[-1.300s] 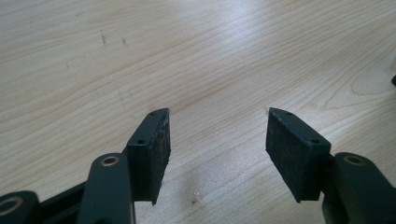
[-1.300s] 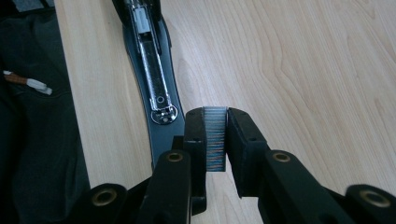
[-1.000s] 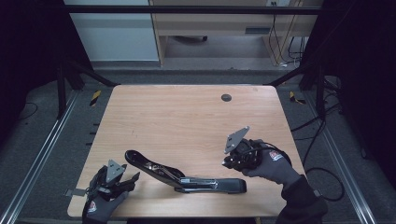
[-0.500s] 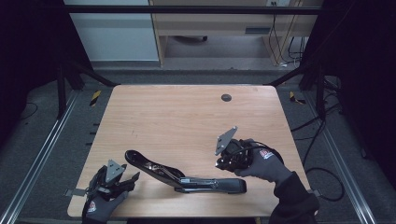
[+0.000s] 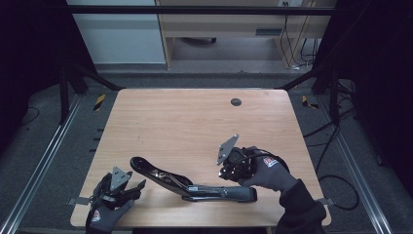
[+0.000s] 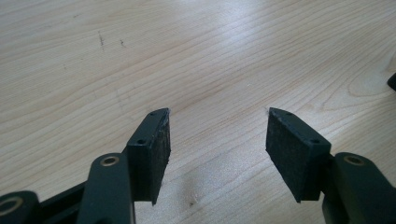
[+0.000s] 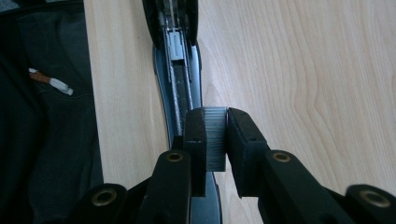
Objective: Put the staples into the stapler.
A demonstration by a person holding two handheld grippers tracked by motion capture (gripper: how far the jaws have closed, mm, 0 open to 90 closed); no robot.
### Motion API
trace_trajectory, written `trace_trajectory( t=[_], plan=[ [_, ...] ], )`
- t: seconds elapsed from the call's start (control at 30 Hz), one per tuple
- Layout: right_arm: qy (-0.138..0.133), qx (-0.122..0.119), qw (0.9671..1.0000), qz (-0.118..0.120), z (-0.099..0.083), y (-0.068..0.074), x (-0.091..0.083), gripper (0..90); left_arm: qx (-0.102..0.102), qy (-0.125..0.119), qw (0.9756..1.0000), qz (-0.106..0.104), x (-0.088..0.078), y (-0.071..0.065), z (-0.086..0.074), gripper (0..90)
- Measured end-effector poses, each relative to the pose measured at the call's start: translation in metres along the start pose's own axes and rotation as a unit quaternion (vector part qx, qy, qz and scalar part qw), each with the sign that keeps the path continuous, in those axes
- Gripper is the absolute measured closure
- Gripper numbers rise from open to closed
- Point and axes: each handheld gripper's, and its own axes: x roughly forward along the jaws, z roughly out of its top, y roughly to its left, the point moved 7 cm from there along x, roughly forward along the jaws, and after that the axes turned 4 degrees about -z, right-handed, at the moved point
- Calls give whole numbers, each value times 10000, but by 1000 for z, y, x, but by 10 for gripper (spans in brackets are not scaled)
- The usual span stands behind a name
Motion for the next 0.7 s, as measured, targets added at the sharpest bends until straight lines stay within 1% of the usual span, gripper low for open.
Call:
trace_trajectory(
  t=[0.03,0.07,0.2,0.23,0.27,0.4,0.47,0.5,0.7],
  plan=[
    [3,-28,10000,12,1,1,1,784,2,5,10000,5,0,0,0,402],
    [18,4,10000,10,3,2,2,784,1,-2,10000,9,0,0,0,403],
    [53,-126,9999,20,7,5,6,784,17,4,10000,13,0,-1,0,402],
    [79,-104,9999,45,8,7,8,784,19,5,10000,12,0,-1,0,402],
    [124,-168,9998,40,9,6,9,784,18,8,10000,10,0,-1,0,403],
    [177,-213,9996,61,12,8,13,784,25,23,10000,15,0,0,0,403],
    [257,-209,9994,73,12,9,16,785,18,12,10000,17,0,-1,0,403],
    [287,-245,9993,77,12,9,17,784,16,12,10000,17,0,-1,0,403],
    [308,-259,9991,116,14,10,21,784,28,14,10000,9,0,-1,0,402]
  ],
)
